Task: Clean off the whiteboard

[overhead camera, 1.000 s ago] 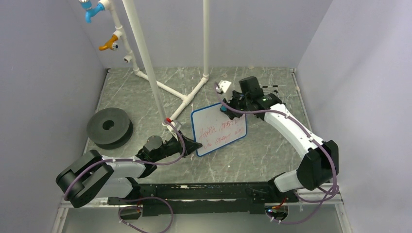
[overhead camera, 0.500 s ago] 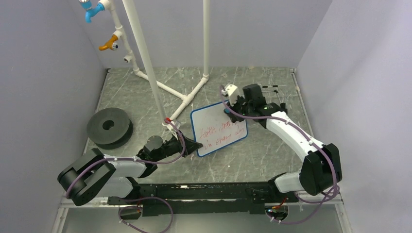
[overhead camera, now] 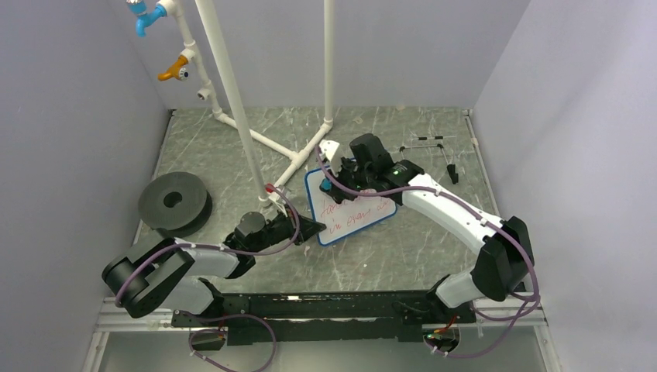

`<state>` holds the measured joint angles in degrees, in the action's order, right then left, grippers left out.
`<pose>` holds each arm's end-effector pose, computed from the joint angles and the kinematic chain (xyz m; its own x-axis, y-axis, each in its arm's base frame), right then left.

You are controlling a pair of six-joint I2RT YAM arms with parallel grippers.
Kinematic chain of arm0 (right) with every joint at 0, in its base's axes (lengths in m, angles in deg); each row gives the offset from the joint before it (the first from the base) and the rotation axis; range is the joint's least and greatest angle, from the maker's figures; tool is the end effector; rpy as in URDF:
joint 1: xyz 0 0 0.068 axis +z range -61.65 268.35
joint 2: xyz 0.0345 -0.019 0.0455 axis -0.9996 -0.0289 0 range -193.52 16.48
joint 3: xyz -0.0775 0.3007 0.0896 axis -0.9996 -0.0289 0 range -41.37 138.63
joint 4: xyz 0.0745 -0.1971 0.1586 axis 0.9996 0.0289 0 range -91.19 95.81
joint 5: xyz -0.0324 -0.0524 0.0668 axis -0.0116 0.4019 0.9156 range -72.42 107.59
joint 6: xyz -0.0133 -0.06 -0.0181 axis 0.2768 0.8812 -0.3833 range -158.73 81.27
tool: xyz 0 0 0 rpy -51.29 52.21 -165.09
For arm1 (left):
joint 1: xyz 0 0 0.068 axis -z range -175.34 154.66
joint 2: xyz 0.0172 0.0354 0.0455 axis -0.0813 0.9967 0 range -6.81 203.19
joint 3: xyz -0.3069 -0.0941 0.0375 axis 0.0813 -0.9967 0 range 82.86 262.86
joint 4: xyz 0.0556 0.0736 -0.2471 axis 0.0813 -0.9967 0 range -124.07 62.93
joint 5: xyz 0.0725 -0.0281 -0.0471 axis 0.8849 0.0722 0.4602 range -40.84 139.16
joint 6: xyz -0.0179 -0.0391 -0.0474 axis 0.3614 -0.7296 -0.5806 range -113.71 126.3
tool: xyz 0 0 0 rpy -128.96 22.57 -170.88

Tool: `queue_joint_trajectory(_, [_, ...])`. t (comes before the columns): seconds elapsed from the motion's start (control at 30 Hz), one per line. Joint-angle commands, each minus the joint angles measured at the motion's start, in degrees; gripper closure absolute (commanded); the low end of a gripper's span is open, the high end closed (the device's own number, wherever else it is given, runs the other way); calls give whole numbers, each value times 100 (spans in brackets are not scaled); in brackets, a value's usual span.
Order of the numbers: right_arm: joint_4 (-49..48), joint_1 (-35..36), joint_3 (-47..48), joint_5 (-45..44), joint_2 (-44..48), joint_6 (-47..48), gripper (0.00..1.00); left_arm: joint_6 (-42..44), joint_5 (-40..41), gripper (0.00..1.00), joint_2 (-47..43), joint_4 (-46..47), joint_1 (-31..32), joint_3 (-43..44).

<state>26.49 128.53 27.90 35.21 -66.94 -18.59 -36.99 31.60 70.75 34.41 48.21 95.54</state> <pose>0.2415 0.2236 0.3441 -0.2071 -0.6046 -0.7691 -0.9146 0.3987 -0.0671 0.1582 -0.1710 0.2161 -0.6313 -0.3018 -0.7144 0.6075 0.3801 -0.6974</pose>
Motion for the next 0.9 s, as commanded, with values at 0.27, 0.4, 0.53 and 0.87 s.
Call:
queue_joint_trajectory(0.27, [-1167, -1949, -1109, -315, 501, -229, 100, 214, -721, 100, -267, 794, 91, 294])
queue_joint_trajectory(0.4, [-1011, -2189, -1445, -170, 627, 127, 100, 176, -755, 100, -304, 933, -51, 122])
queue_joint_trajectory(0.53, [-1118, -2254, -1836, -391, 835, 280, 100, 126, -837, 100, -318, 1087, -189, -40])
queue_joint_trajectory(0.87, [-1326, -2938, -1557, -476, 653, 113, 100, 121, -1173, 100, -237, 1114, -242, -37])
